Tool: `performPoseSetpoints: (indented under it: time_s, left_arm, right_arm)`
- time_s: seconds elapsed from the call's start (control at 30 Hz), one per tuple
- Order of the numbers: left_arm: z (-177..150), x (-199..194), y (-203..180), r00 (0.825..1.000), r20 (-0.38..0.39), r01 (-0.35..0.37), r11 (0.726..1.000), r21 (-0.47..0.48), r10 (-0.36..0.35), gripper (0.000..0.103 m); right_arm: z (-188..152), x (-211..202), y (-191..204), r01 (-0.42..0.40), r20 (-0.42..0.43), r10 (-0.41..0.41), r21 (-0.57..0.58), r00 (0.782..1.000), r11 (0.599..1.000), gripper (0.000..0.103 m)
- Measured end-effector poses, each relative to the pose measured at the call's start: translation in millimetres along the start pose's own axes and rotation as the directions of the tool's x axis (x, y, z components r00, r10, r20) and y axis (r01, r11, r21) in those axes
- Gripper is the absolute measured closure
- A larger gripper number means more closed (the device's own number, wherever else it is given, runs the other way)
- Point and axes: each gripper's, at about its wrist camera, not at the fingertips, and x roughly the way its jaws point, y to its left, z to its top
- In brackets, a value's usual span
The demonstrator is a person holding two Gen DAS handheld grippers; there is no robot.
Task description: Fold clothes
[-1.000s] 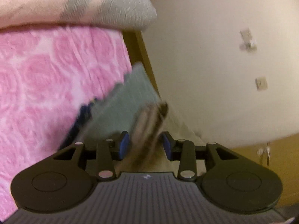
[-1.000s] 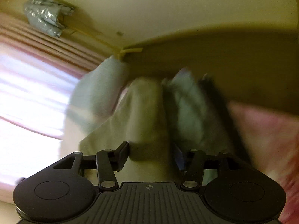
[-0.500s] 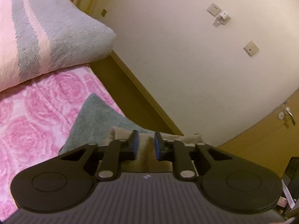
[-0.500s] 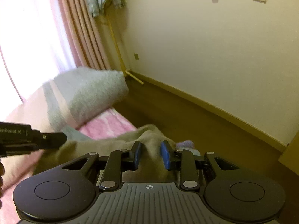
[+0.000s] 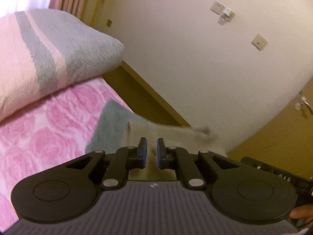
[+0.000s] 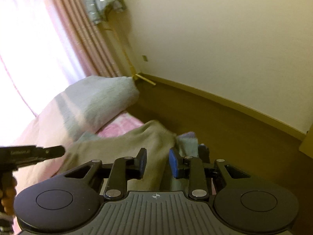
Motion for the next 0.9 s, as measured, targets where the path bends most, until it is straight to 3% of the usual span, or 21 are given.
performPoseSetpoints:
  time_s: [0.1, 0.17, 0.27, 0.37, 0.43, 0.73, 0.8, 0.83, 0.9]
  left_arm:
    - [-20, -5, -12, 0.999, -0.039, -0.025, 0.998, 0.049, 0.027, 0.097]
    - [-32, 6, -14, 0.991, -0.097, -0.08, 0.994, 0.073, 0.087, 0.097]
    - [-45, 19, -14, 0.978, -0.155, -0.13, 0.989, 0.067, 0.139, 0.101]
    - [-46, 3, -26, 0.976, -0.133, -0.162, 0.983, 0.091, 0.173, 0.099]
    - [-45, -11, -34, 0.974, -0.11, -0.186, 0.976, 0.111, 0.198, 0.086]
    - [-61, -116, -64, 0.969, 0.031, -0.247, 0.963, 0.11, 0.245, 0.063]
    - [-69, -142, -74, 0.971, 0.047, -0.238, 0.965, 0.114, 0.234, 0.058]
    - [-74, -154, -79, 0.971, 0.053, -0.237, 0.964, 0.119, 0.232, 0.057]
    - [-82, -175, -87, 0.97, 0.066, -0.239, 0.962, 0.134, 0.232, 0.051]
  right_arm:
    - [-19, -16, 24, -0.019, -0.032, 0.017, -0.064, 0.999, 0.998, 0.074]
    - [-36, -15, 40, -0.019, -0.062, 0.013, -0.104, 0.998, 0.994, 0.074]
    - [-53, 9, 51, 0.055, -0.12, -0.072, -0.14, 0.99, 0.989, 0.074]
    - [-49, 10, 58, 0.088, -0.133, -0.109, -0.154, 0.985, 0.984, 0.074]
    - [-45, 4, 63, 0.093, -0.137, -0.114, -0.146, 0.984, 0.985, 0.074]
    - [-72, -80, 92, 0.128, -0.112, -0.136, -0.079, 0.984, 0.989, 0.072]
    - [-80, -103, 102, 0.133, -0.095, -0.139, -0.071, 0.986, 0.989, 0.051]
    - [-84, -114, 108, 0.135, -0.086, -0.141, -0.067, 0.986, 0.989, 0.031]
    - [-93, -137, 118, 0.14, -0.068, -0.144, -0.059, 0.987, 0.988, 0.03]
